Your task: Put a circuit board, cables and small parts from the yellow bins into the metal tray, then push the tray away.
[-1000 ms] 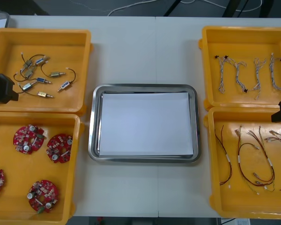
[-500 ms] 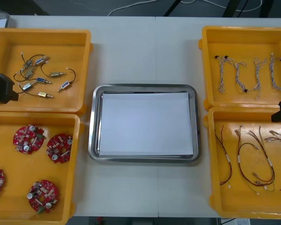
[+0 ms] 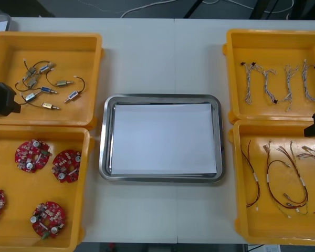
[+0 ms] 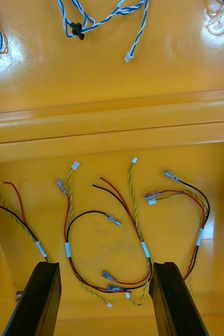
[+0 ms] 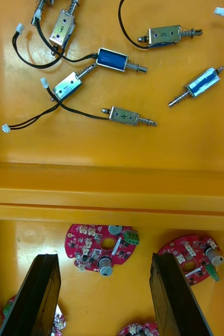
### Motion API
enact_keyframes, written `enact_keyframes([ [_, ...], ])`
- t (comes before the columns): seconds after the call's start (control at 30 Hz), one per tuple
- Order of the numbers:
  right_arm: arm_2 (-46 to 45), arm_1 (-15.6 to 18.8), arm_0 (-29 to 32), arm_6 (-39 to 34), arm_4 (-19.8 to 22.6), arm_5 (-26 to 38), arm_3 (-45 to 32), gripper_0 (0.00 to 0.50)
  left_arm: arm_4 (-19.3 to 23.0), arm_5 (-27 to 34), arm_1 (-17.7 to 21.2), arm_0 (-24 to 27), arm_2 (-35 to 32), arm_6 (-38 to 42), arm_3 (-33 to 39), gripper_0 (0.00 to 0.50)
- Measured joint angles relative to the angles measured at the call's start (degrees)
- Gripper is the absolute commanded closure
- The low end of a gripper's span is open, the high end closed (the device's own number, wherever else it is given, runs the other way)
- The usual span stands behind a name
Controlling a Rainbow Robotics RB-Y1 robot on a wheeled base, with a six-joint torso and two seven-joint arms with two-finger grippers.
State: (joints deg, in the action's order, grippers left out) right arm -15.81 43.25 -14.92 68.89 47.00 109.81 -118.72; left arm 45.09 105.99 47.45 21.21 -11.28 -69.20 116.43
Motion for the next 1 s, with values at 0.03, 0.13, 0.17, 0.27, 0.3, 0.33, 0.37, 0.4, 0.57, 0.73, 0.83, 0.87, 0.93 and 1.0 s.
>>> enact_keyframes([
  [0.03, 0.00, 0.00, 0.00, 0.00, 0.00, 0.00, 0.00, 0.000, 0.00, 0.00, 0.00, 0.00, 0.00, 0.00, 0.00, 0.000],
  [0.13, 0.00, 0.00, 0.00, 0.00, 0.00, 0.00, 0.00, 0.000, 0.00, 0.00, 0.00, 0.00, 0.00, 0.00, 0.00, 0.000],
  [0.17, 0.00, 0.00, 0.00, 0.00, 0.00, 0.00, 0.00, 0.000, 0.00, 0.00, 0.00, 0.00, 0.00, 0.00, 0.00, 0.000],
  [0.27, 0.00, 0.00, 0.00, 0.00, 0.00, 0.00, 0.00, 0.000, 0.00, 0.00, 0.00, 0.00, 0.00, 0.00, 0.00, 0.000],
  [0.3, 0.00, 0.00, 0.00, 0.00, 0.00, 0.00, 0.00, 0.000, 0.00, 0.00, 0.00, 0.00, 0.00, 0.00, 0.00, 0.000],
  [0.33, 0.00, 0.00, 0.00, 0.00, 0.00, 0.00, 0.00, 0.000, 0.00, 0.00, 0.00, 0.00, 0.00, 0.00, 0.00, 0.000],
  [0.37, 0.00, 0.00, 0.00, 0.00, 0.00, 0.00, 0.00, 0.000, 0.00, 0.00, 0.00, 0.00, 0.00, 0.00, 0.00, 0.000],
  [0.4, 0.00, 0.00, 0.00, 0.00, 0.00, 0.00, 0.00, 0.000, 0.00, 0.00, 0.00, 0.00, 0.00, 0.00, 0.00, 0.000],
  [0.57, 0.00, 0.00, 0.00, 0.00, 0.00, 0.00, 0.00, 0.000, 0.00, 0.00, 0.00, 0.00, 0.00, 0.00, 0.00, 0.000],
  [0.73, 0.00, 0.00, 0.00, 0.00, 0.00, 0.00, 0.00, 0.000, 0.00, 0.00, 0.00, 0.00, 0.00, 0.00, 0.00, 0.000],
  [0.83, 0.00, 0.00, 0.00, 0.00, 0.00, 0.00, 0.00, 0.000, 0.00, 0.00, 0.00, 0.00, 0.00, 0.00, 0.00, 0.000],
  [0.87, 0.00, 0.00, 0.00, 0.00, 0.00, 0.00, 0.00, 0.000, 0.00, 0.00, 0.00, 0.00, 0.00, 0.00, 0.00, 0.000],
  [0.93, 0.00, 0.00, 0.00, 0.00, 0.00, 0.00, 0.00, 0.000, 0.00, 0.00, 0.00, 0.00, 0.00, 0.00, 0.00, 0.000],
  [1.0, 0.00, 0.00, 0.00, 0.00, 0.00, 0.00, 0.00, 0.000, 0.00, 0.00, 0.00, 0.00, 0.00, 0.00, 0.00, 0.000],
])
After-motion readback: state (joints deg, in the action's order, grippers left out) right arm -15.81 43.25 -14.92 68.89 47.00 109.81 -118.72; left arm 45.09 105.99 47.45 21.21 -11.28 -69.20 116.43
